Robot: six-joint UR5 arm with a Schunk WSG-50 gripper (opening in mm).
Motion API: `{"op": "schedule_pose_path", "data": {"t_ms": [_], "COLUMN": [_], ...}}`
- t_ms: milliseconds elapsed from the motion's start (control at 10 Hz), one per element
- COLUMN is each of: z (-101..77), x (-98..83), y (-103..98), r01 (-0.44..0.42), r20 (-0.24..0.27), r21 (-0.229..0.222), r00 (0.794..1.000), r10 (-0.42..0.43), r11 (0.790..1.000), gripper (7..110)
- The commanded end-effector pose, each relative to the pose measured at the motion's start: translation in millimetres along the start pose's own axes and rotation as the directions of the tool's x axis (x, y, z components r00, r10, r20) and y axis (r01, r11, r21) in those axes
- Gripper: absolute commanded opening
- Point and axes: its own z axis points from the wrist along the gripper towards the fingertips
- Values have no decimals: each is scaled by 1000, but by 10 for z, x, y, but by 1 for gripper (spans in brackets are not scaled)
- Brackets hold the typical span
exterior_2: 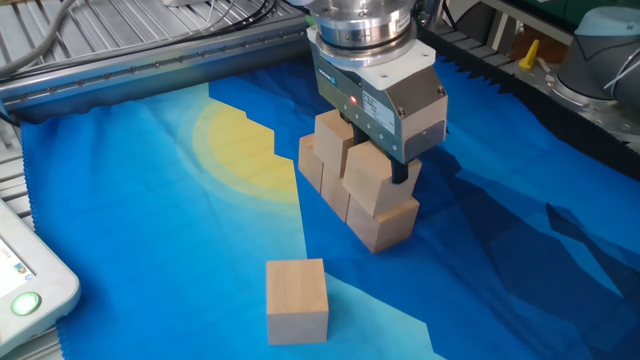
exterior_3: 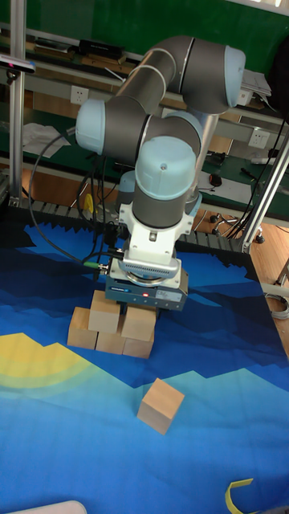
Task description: Stack the blocks into a pyramid shape
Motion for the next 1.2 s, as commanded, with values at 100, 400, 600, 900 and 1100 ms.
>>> {"op": "schedule_pose_path", "data": {"t_ms": [100,400,600,900,1100], "z": [-191,-414,-538,-466,-423], "x": [49,88,52,-32,-45], "y": [80,-29,-45,289,601], "r01": [11,47,28,-43,-52], "r20": [-2,2,27,57,65], "r21": [-23,31,81,45,-39], "r00": [1000,999,999,998,996], "r10": [-12,-47,-30,41,55], "r11": [1000,998,996,998,998], "gripper": [66,66,66,7,7]}}
